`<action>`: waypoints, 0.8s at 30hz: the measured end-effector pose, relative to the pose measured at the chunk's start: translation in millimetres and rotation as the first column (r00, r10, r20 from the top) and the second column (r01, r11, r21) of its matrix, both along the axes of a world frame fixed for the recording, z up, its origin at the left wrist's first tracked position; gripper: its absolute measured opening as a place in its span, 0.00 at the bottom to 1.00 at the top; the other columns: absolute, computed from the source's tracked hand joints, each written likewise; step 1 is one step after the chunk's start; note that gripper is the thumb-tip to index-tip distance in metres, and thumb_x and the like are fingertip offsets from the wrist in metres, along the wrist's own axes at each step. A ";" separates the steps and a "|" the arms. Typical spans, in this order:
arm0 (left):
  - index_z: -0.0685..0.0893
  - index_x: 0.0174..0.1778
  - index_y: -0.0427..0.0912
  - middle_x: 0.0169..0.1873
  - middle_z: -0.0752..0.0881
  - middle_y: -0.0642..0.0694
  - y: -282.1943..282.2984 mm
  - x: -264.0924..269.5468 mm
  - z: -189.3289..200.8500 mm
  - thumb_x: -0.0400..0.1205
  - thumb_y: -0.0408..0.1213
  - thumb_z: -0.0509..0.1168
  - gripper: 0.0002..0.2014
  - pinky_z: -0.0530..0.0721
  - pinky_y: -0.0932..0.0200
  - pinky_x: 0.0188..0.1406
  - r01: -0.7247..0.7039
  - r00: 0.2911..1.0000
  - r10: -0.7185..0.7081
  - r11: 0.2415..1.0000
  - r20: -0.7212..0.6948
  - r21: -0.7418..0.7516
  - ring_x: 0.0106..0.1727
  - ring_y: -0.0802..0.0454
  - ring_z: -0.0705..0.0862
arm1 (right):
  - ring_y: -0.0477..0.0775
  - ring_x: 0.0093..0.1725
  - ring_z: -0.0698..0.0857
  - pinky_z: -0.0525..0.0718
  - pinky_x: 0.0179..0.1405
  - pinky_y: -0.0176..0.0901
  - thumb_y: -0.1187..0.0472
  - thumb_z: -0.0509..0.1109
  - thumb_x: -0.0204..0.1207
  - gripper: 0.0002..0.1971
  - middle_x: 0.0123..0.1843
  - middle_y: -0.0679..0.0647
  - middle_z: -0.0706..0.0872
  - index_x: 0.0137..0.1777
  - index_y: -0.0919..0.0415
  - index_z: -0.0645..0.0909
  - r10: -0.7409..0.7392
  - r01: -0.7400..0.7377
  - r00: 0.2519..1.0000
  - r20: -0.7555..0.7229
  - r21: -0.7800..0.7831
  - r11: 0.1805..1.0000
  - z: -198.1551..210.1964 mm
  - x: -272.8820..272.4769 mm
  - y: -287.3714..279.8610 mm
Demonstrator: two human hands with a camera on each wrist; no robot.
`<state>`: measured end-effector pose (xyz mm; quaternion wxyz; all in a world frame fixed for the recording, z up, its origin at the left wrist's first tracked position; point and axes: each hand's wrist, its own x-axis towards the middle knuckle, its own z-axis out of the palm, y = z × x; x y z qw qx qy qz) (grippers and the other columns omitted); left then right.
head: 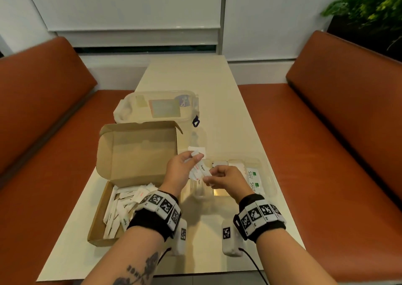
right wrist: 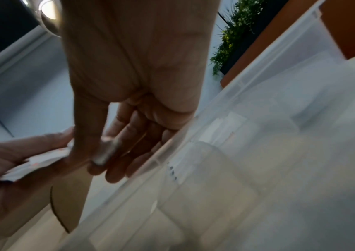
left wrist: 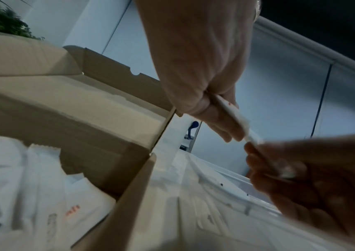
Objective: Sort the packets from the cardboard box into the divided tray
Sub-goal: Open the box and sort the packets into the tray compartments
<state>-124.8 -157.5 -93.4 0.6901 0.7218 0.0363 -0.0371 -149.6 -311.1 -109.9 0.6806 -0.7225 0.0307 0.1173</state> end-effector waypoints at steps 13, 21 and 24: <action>0.88 0.55 0.45 0.53 0.89 0.41 17.3 1.0 -3.1 0.81 0.34 0.68 0.09 0.84 0.45 0.60 -0.178 0.983 0.180 0.982 0.032 -0.067 0.56 0.45 0.86 | 0.48 0.21 0.80 0.80 0.20 0.35 0.69 0.71 0.72 0.04 0.33 0.55 0.83 0.38 0.64 0.80 -0.214 0.226 0.974 0.075 -0.367 0.902 -1.9 14.4 12.4; 0.87 0.57 0.42 0.51 0.89 0.42 17.6 -3.4 1.6 0.81 0.33 0.67 0.10 0.84 0.45 0.60 -0.148 0.988 0.151 0.985 0.032 -0.086 0.53 0.47 0.86 | 0.54 0.48 0.85 0.79 0.45 0.39 0.61 0.66 0.75 0.05 0.45 0.52 0.89 0.46 0.57 0.84 -0.003 0.098 0.992 0.125 -0.767 0.634 -24.2 10.9 44.3; 0.87 0.57 0.41 0.50 0.88 0.42 19.0 -6.1 1.1 0.81 0.33 0.67 0.10 0.84 0.49 0.58 -0.137 0.989 0.140 0.987 0.035 -0.086 0.51 0.49 0.85 | 0.54 0.50 0.86 0.80 0.47 0.41 0.61 0.64 0.76 0.09 0.48 0.52 0.89 0.49 0.56 0.86 0.059 0.044 0.994 0.095 -0.822 0.568 -26.0 10.4 46.2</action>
